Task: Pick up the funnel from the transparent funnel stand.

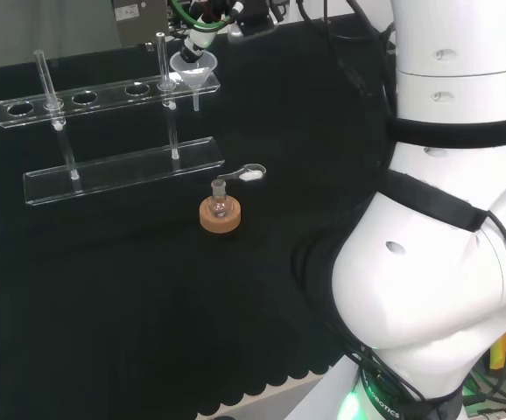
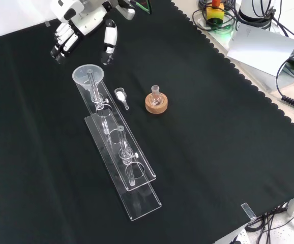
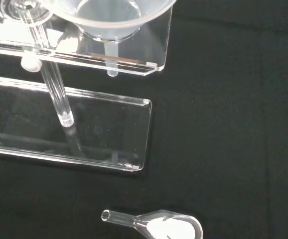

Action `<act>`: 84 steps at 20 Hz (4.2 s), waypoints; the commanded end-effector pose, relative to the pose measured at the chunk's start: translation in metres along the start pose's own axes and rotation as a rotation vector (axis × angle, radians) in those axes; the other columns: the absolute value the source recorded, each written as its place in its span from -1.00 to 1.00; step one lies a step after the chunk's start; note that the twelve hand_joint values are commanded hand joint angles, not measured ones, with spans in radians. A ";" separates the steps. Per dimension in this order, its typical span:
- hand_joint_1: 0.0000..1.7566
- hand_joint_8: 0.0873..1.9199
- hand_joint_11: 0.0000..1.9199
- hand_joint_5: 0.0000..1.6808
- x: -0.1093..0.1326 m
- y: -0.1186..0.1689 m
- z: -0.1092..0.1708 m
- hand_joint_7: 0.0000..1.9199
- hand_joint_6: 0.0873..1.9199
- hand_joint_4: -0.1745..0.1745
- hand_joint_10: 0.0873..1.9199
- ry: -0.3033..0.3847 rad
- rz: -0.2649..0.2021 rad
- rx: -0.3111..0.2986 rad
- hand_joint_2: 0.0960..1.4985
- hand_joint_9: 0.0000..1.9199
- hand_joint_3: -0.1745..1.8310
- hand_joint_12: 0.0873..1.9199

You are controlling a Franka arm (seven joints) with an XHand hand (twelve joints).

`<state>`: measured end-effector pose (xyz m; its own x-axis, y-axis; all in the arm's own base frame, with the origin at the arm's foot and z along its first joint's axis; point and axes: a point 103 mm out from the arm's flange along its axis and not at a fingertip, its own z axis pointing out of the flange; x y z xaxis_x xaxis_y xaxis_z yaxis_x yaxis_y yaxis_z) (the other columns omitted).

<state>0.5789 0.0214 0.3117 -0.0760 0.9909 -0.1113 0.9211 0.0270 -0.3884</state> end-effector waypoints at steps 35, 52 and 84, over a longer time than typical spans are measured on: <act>-0.23 -1.00 -0.70 -1.00 0.018 0.025 0.022 -1.00 -1.00 0.01 -0.26 -0.109 -0.075 0.138 -0.16 -1.00 -0.55 0.53; -0.22 -1.00 -0.67 -1.00 0.015 0.031 0.027 -1.00 -1.00 0.03 -0.10 -0.102 -0.092 0.135 -0.16 -0.93 -0.52 0.51; -0.03 -0.39 -0.48 -0.36 0.014 0.020 -0.015 -0.67 -1.00 -0.21 -0.50 -0.191 -0.065 -0.044 -0.10 -0.27 -0.21 0.34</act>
<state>0.5995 0.0425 0.2909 -0.2207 0.9432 -0.2484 0.9030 0.1013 -0.4176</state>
